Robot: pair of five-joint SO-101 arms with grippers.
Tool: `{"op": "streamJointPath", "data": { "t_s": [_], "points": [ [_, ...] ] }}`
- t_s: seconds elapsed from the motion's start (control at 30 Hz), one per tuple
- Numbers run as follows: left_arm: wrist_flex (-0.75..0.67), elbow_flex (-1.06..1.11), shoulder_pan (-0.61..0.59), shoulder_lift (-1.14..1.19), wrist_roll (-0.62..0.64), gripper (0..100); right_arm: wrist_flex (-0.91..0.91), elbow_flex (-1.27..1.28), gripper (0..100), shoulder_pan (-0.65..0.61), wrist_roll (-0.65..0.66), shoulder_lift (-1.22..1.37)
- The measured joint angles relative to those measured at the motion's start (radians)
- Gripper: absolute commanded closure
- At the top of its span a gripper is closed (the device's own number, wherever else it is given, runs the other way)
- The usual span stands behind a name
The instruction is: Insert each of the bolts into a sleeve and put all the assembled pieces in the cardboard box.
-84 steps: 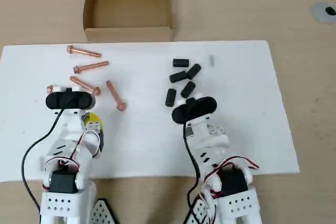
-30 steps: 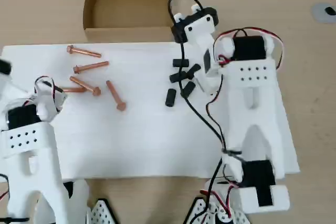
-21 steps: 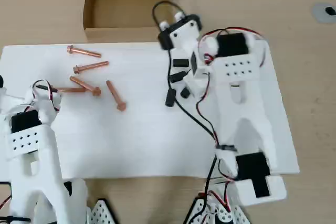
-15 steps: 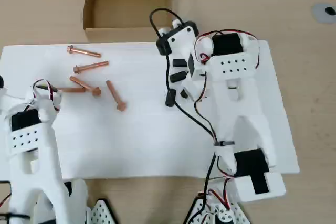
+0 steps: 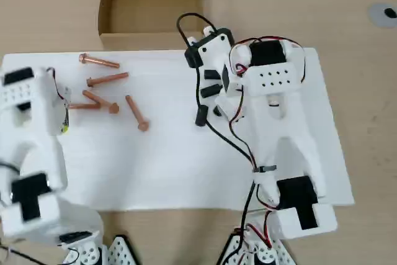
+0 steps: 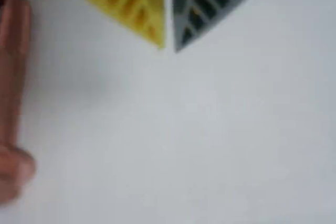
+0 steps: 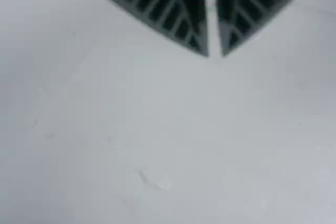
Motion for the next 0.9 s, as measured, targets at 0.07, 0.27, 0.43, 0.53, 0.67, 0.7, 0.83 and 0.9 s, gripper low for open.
{"op": "streamJointPath", "data": {
  "t_s": [0.07, 0.27, 0.43, 0.53, 0.67, 0.7, 0.83, 0.9],
  "points": [
    [0.054, -0.083, 0.0, 0.068, 0.025, 99, 0.0, 0.0, 98.9, 0.0, 0.0, 0.0],
    [0.107, -0.199, -0.021, 0.146, 0.054, 99, 0.0, 0.037, 98.9, 0.0, 0.0, 0.0],
    [0.107, -0.206, -0.081, 0.146, 0.066, 99, 0.0, 0.051, 98.9, 0.0, -0.002, 0.0],
    [0.11, -0.23, -0.086, 0.147, 0.058, 99, 0.0, 0.051, 98.9, 0.0, -0.002, 0.0],
    [0.11, -0.244, -0.086, 0.147, 0.025, 94, 0.0, 0.051, 98.9, 0.0, -0.002, 0.0],
    [0.11, -0.244, -0.086, 0.147, 0.021, 91, 0.0, 0.051, 98.9, 0.0, -0.002, 0.0],
    [0.11, -0.244, -0.084, 0.147, 0.021, 81, 0.0, 0.051, 98.9, 0.0, -0.002, 0.0],
    [0.11, -0.244, -0.075, 0.149, 0.021, 81, 0.0, 0.051, 98.9, 0.0, -0.002, 0.0]
  ]
}}
